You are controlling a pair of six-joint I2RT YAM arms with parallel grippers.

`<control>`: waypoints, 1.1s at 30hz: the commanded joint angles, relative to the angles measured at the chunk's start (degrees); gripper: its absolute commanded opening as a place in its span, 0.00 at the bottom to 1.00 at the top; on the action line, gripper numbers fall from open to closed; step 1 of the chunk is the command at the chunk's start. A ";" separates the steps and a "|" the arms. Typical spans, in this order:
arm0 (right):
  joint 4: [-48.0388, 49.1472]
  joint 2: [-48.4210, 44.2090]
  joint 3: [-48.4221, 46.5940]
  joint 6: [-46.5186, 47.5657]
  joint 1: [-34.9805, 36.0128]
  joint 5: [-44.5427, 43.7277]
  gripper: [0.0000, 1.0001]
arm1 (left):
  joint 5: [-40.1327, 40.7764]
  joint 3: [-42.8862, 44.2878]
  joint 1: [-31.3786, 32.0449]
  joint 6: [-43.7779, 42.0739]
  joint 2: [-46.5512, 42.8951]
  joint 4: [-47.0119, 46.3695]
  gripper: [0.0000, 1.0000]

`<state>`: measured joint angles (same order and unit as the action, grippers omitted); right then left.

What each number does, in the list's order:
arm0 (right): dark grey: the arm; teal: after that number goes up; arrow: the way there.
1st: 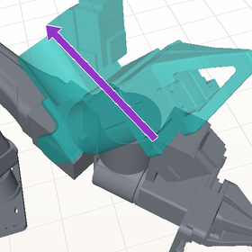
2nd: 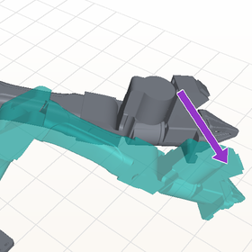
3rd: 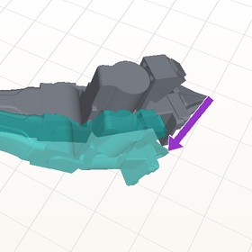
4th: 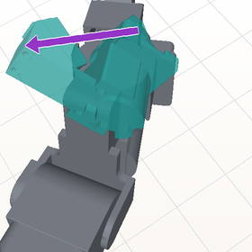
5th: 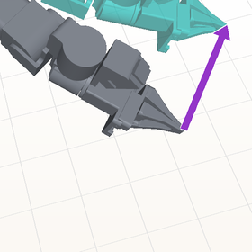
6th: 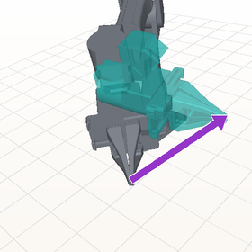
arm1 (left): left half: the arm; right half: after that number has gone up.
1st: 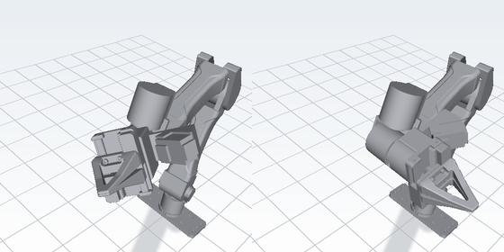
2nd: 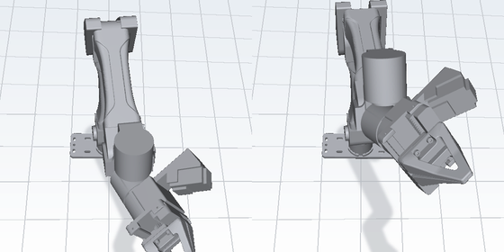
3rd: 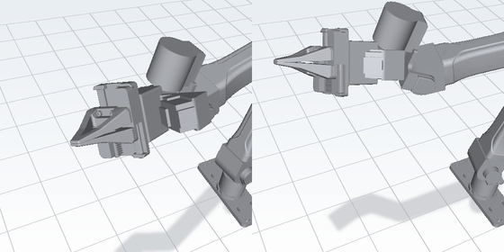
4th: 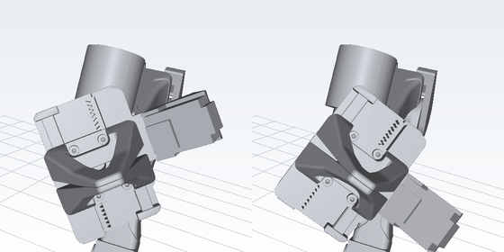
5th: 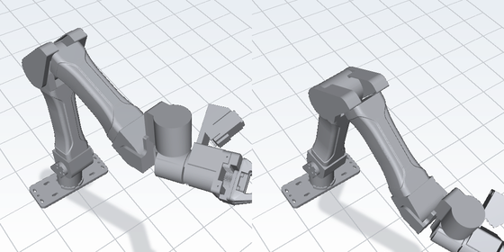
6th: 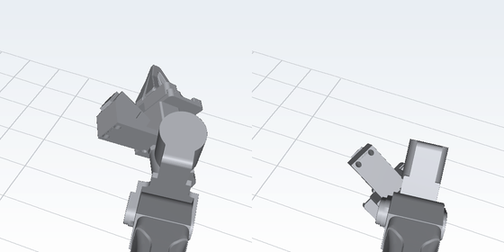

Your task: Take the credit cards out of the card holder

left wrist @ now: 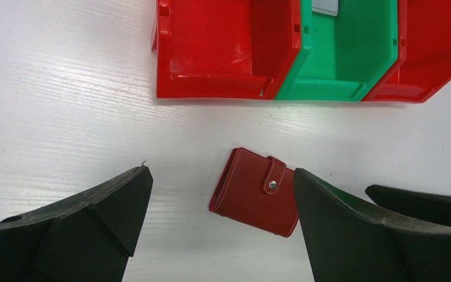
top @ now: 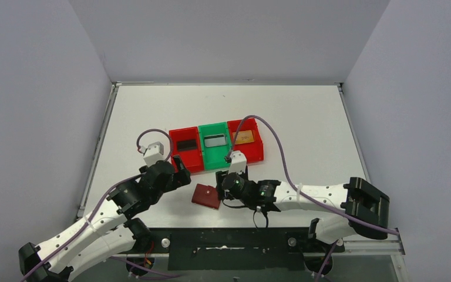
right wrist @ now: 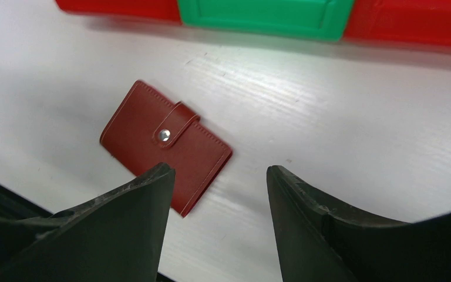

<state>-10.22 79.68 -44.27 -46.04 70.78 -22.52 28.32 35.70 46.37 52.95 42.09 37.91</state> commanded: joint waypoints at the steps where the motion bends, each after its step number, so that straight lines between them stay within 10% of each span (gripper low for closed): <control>1: 4.73 -0.43 -2.48 4.73 -5.62 3.48 0.60 | 1.85 1.43 -0.32 1.46 -2.37 -0.67 0.92; 16: 5.07 16.36 -10.87 12.64 -6.83 16.23 0.70 | 4.73 1.74 -0.40 3.54 -8.30 4.54 0.92; 33: -6.88 9.18 -0.84 -14.48 6.54 -2.65 0.37 | 3.60 0.67 -0.41 3.73 -7.70 3.05 0.92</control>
<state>-12.12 91.96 -47.05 -53.39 73.41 -20.05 31.44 35.70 46.33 56.58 34.11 43.11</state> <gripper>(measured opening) 0.361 0.921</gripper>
